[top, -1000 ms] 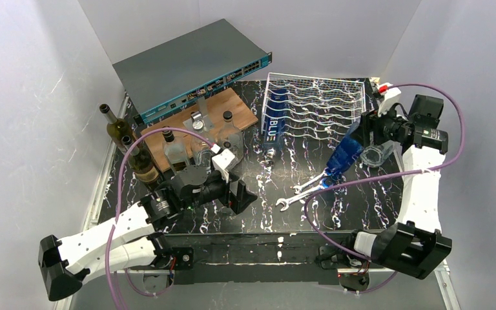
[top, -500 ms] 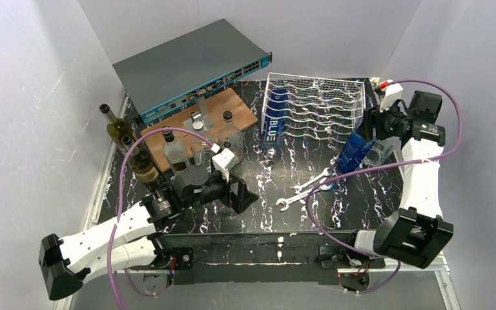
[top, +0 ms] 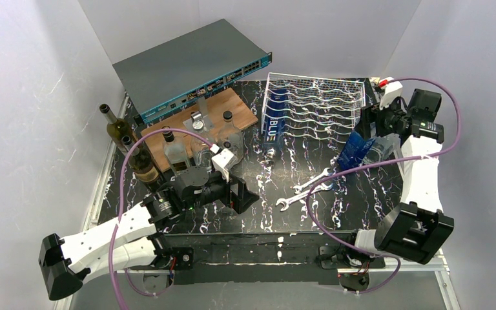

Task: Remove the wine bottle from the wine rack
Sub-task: Place the wine bottle at the center of the board, then pick up the wine bottle from the wine rack.

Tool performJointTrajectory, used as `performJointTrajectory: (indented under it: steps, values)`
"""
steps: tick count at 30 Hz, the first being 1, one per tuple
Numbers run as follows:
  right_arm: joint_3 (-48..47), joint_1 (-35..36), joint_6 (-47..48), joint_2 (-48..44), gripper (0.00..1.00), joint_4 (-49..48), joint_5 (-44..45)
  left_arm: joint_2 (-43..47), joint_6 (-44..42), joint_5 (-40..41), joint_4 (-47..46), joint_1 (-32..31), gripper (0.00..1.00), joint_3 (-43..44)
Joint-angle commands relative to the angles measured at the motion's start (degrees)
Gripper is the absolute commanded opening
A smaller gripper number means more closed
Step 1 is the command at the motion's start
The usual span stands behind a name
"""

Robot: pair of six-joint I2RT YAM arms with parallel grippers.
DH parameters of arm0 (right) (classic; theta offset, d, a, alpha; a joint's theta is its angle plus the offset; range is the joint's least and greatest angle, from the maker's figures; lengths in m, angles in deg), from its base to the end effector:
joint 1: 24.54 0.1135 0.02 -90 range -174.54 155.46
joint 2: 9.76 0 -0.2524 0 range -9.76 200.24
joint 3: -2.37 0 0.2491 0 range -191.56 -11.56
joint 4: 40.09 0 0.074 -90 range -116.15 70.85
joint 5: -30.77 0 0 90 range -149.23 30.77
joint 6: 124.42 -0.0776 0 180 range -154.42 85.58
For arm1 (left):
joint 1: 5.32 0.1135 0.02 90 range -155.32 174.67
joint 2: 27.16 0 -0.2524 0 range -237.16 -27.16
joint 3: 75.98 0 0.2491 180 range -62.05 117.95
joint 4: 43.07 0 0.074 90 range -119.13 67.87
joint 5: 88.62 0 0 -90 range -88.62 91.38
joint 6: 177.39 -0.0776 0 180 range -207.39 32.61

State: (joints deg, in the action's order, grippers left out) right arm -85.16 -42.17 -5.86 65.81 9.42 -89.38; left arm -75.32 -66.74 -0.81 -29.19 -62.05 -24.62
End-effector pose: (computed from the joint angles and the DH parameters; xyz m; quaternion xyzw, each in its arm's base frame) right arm 0.3098 -0.0576 0.3236 -0.1969 0.8513 0.0472 0.4840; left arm 0.1343 -0.2100 0.2874 0.2500 0.7281 -0.4104 0.4889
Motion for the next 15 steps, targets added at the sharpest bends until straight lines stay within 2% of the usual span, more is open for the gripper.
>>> performJointTrajectory:
  steps: [1,5,15]
  values:
    - [-2.73,-0.15,0.46,-2.26,0.92,-4.63,-1.05,0.3,0.81,-0.33,-1.62,-0.02,0.98,-0.08]
    - [-4.75,-0.21,-0.22,-2.58,0.98,-3.78,-1.31,0.06,1.94,-0.6,-2.13,-0.02,0.98,-0.08]
    - [-15.12,-0.2,-1.56,-2.75,0.98,0.57,-2.68,2.48,4.3,0.19,-0.61,0.03,0.98,-1.23]
